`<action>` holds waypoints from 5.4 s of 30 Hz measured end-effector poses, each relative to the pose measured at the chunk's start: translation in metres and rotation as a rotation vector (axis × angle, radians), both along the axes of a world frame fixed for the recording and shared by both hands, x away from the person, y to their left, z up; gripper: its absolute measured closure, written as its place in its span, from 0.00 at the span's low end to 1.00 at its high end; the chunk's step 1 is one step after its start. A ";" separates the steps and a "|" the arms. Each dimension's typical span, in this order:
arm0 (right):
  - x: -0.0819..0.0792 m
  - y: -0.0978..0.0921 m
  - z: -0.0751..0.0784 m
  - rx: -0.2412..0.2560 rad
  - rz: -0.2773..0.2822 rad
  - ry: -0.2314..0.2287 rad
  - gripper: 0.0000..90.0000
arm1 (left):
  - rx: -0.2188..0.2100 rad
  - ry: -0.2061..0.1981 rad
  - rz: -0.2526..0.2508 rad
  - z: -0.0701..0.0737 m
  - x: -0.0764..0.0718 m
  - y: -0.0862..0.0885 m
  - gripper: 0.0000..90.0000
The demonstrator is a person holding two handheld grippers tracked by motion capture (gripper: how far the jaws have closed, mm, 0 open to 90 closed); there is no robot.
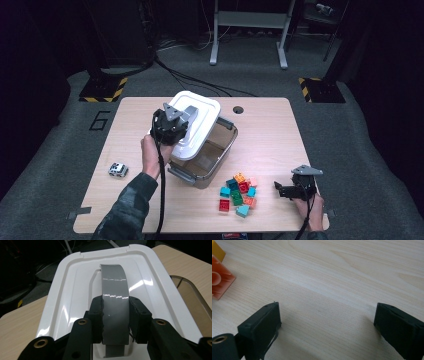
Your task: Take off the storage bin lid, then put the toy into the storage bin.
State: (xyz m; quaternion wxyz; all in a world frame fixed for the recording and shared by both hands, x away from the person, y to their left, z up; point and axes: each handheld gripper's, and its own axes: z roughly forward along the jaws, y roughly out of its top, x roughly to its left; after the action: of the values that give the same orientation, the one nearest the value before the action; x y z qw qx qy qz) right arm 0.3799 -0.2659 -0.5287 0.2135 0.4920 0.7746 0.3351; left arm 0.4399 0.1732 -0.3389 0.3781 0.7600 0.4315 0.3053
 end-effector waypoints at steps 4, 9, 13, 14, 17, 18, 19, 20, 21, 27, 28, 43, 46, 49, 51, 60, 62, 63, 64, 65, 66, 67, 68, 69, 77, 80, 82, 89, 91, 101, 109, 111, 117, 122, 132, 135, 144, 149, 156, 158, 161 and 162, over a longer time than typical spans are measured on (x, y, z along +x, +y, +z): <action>0.000 0.000 0.000 0.003 0.000 0.001 0.07 | -0.013 -0.008 0.033 0.003 0.011 0.013 0.75; 0.001 0.000 0.000 0.002 0.003 -0.001 0.07 | -0.006 -0.024 0.069 0.006 0.018 0.024 0.75; 0.001 0.001 0.000 0.001 0.005 0.010 0.06 | 0.005 -0.038 0.104 0.007 0.024 0.035 0.75; 0.001 0.001 0.000 0.002 0.003 0.002 0.06 | 0.005 -0.041 0.114 0.006 0.026 0.039 0.75; 0.001 0.001 0.000 -0.001 0.002 0.002 0.06 | 0.008 -0.042 0.142 0.005 0.031 0.048 0.75; 0.001 0.001 0.000 0.001 -0.001 0.005 0.06 | 0.011 -0.042 0.154 0.004 0.033 0.052 0.75; 0.001 0.001 0.000 0.001 -0.001 0.005 0.06 | 0.011 -0.044 0.163 0.003 0.035 0.055 0.75; 0.002 0.000 0.000 -0.006 0.004 -0.002 0.06 | 0.006 -0.046 0.171 0.002 0.037 0.059 0.75; 0.001 0.001 0.000 -0.004 0.002 0.001 0.06 | 0.005 -0.038 0.177 0.002 0.038 0.063 0.75; 0.001 0.001 0.000 0.002 -0.003 0.006 0.06 | -0.002 -0.029 0.210 -0.007 0.051 0.077 0.75; 0.001 0.001 0.000 0.001 -0.004 0.005 0.06 | -0.001 -0.031 0.216 -0.010 0.053 0.078 0.74; 0.001 0.000 0.000 0.002 -0.021 -0.001 0.08 | -0.024 0.036 0.284 -0.062 0.091 0.094 0.75; 0.001 0.000 0.000 0.002 -0.021 -0.001 0.08 | -0.019 0.069 0.293 -0.076 0.095 0.096 0.75; 0.001 0.000 0.000 0.002 -0.023 -0.002 0.09 | -0.022 0.090 0.303 -0.088 0.098 0.098 0.75; 0.001 0.000 0.000 0.002 -0.029 -0.003 0.09 | -0.024 0.108 0.311 -0.096 0.100 0.099 0.75; 0.001 0.000 0.000 0.006 -0.036 0.002 0.09 | -0.023 0.158 0.323 -0.119 0.105 0.100 0.75; 0.001 0.000 0.000 0.008 -0.036 0.003 0.09 | -0.014 0.178 0.323 -0.124 0.106 0.100 0.75; 0.001 0.001 0.001 0.009 -0.040 0.006 0.09 | -0.033 0.186 0.326 -0.126 0.107 0.101 0.75; 0.000 0.000 0.001 0.008 -0.040 0.006 0.09 | -0.038 0.197 0.329 -0.128 0.108 0.101 0.75; 0.000 0.001 0.001 0.010 -0.042 0.005 0.09 | -0.037 0.200 0.334 -0.130 0.108 0.101 0.75; 0.000 0.001 0.000 0.008 -0.041 0.004 0.09 | -0.033 0.209 0.339 -0.132 0.109 0.101 0.75; 0.000 0.001 0.000 0.008 -0.039 0.001 0.09 | -0.029 0.214 0.342 -0.133 0.109 0.101 0.74; 0.001 0.000 0.000 0.005 -0.034 -0.003 0.09 | -0.032 0.218 0.347 -0.135 0.110 0.101 0.75; 0.001 0.000 0.000 0.005 -0.035 -0.002 0.09 | -0.024 0.229 0.341 -0.136 0.110 0.102 0.74; 0.001 0.000 0.000 0.006 -0.036 -0.002 0.09 | -0.033 0.263 0.336 -0.141 0.109 0.107 0.71; 0.001 0.000 0.000 0.006 -0.036 -0.002 0.09 | -0.058 0.269 0.344 -0.138 0.107 0.107 0.52; 0.000 0.000 0.000 0.003 -0.037 -0.003 0.09 | -0.046 0.274 0.333 -0.135 0.104 0.106 0.37; 0.001 0.000 0.000 0.004 -0.040 -0.004 0.09 | -0.063 0.271 0.293 -0.120 0.084 0.112 0.16; 0.001 0.000 0.000 0.004 -0.040 -0.004 0.09 | -0.063 0.272 0.280 -0.118 0.077 0.113 0.10; 0.001 -0.001 0.000 0.002 -0.040 -0.005 0.09 | -0.058 0.237 0.225 -0.110 0.040 0.116 0.03; 0.001 0.000 0.000 0.001 -0.037 -0.005 0.09 | -0.042 0.235 0.205 -0.106 0.019 0.124 0.00; 0.001 -0.001 0.000 0.004 -0.038 -0.005 0.09 | -0.029 0.227 0.203 -0.104 0.013 0.125 0.00; 0.001 -0.001 0.000 0.002 -0.035 -0.006 0.09 | -0.037 0.206 0.189 -0.098 0.001 0.128 0.00; 0.000 0.000 0.000 0.003 -0.034 -0.003 0.10 | -0.029 0.178 0.160 -0.095 -0.009 0.125 0.00; 0.000 0.000 0.000 0.005 -0.030 -0.002 0.10 | -0.032 0.164 0.144 -0.100 -0.023 0.131 0.00; 0.000 0.000 0.000 0.005 -0.030 -0.002 0.10 | -0.029 0.159 0.145 -0.102 -0.026 0.135 0.00; 0.001 0.000 0.000 0.005 -0.027 -0.001 0.10 | -0.034 0.156 0.190 -0.112 -0.034 0.162 0.00; 0.001 0.000 0.000 0.003 -0.028 -0.002 0.10 | -0.055 0.175 0.235 -0.124 -0.037 0.181 0.00; 0.001 0.000 0.000 0.006 -0.028 -0.002 0.10 | -0.063 0.223 0.289 -0.150 -0.036 0.204 0.00; 0.001 0.000 0.000 0.006 -0.028 -0.002 0.10 | -0.061 0.240 0.303 -0.156 -0.036 0.208 0.01; 0.001 0.000 0.000 0.006 -0.029 -0.002 0.10 | -0.067 0.250 0.315 -0.164 -0.036 0.214 0.01; 0.000 0.000 0.000 0.004 -0.030 -0.002 0.10 | -0.065 0.262 0.318 -0.166 -0.036 0.216 0.01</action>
State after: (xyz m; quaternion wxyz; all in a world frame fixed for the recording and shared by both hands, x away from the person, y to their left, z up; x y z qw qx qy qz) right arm 0.3804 -0.2658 -0.5283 0.2182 0.5035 0.7663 0.3341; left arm 0.4035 0.3888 -0.5045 0.2901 0.7030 0.6011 0.2457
